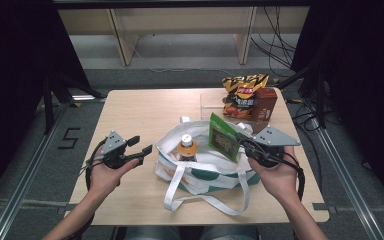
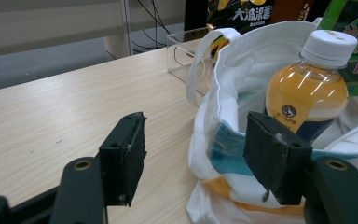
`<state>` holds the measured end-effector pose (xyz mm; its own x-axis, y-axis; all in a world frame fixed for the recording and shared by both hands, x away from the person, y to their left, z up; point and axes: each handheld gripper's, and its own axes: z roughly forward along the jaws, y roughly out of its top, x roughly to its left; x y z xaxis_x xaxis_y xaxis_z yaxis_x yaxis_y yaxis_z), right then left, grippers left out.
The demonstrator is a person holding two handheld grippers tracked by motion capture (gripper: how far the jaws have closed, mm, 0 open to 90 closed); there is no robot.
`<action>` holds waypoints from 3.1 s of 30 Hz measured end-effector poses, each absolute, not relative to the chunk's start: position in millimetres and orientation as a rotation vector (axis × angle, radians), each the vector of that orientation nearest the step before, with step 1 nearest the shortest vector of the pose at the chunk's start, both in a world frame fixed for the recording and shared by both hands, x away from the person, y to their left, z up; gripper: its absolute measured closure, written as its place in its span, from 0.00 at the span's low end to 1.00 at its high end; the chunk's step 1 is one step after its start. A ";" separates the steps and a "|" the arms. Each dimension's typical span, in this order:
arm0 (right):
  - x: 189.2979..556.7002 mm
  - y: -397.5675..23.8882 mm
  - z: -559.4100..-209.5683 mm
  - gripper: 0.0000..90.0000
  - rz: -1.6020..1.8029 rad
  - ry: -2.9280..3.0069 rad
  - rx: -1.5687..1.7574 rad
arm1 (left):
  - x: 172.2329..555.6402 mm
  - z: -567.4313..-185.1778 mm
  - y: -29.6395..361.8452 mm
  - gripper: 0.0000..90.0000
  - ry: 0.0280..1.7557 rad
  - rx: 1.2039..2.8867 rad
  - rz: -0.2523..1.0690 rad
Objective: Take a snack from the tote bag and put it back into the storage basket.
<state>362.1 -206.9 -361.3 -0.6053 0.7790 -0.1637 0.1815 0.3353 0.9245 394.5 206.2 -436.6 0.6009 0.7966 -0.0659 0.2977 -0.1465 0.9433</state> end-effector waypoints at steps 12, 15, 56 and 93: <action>355.2 -216.9 -336.6 1.00 1.265 1.960 0.821 | 394.3 -436.7 205.2 0.42 0.905 1.718 0.558; 354.9 -218.5 -335.3 1.00 1.274 1.936 0.823 | 394.5 -436.1 205.7 0.42 0.907 1.714 0.561; 355.9 -238.9 -312.3 1.00 1.285 1.822 0.856 | 394.2 -435.8 205.6 0.42 0.904 1.712 0.564; 377.9 -246.1 -301.2 1.00 1.284 1.757 0.884 | 394.2 -434.4 207.2 0.43 0.903 1.697 0.574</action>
